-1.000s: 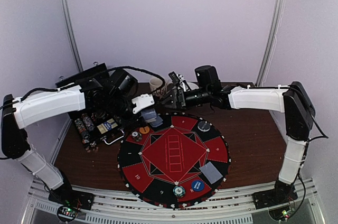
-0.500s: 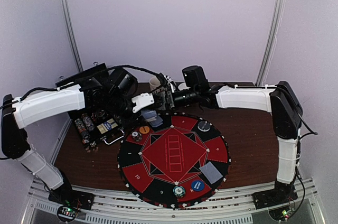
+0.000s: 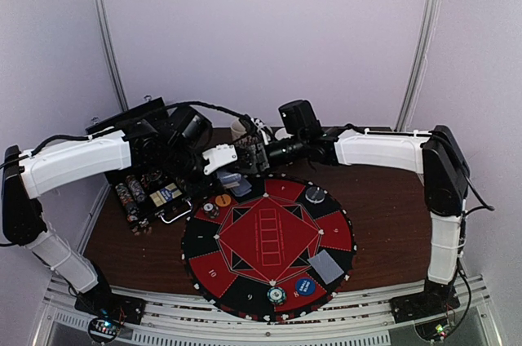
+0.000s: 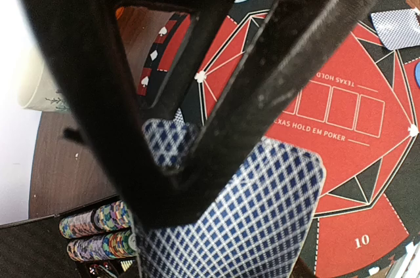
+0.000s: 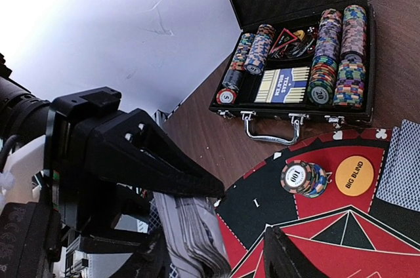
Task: Distribute texas hold em gaming equipment
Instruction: Pick up the poker card from the face-down deck piles.
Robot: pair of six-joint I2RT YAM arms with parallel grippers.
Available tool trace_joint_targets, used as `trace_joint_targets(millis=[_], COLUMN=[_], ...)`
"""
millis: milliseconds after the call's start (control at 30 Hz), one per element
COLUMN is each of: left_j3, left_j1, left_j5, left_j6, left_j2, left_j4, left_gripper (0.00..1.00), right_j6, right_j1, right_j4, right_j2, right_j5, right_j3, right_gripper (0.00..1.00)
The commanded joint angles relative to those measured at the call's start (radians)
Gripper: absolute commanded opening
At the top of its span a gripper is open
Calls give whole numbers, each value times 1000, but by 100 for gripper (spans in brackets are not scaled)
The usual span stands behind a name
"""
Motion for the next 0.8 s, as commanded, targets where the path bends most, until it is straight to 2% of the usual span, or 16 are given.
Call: trace_joint_targets(millis=[0, 200, 400, 600, 767], left_j3=[15, 4, -5, -18, -23], left_j1=[-2, -2, -2, -2, -2], left_j5=[-9, -18, -26, -34, -37], left_j6=[12, 10, 10, 10, 7], left_j2=[-9, -19, -28, -28, -27], left_j4=[57, 60, 60, 60, 65], left_gripper=[45, 45, 45, 45, 45], right_j6=[-24, -38, -71, -90, -88], right_j1=[-15, -12, -14, -15, -15], right_j4=[-63, -79, -126, -172, -190], right_j2=[-27, -30, -56, -75, -81], right_j5=[9, -5, 66, 80, 75], right_j3=[14, 20, 23, 38, 38], right_gripper=[53, 54, 30, 23, 12])
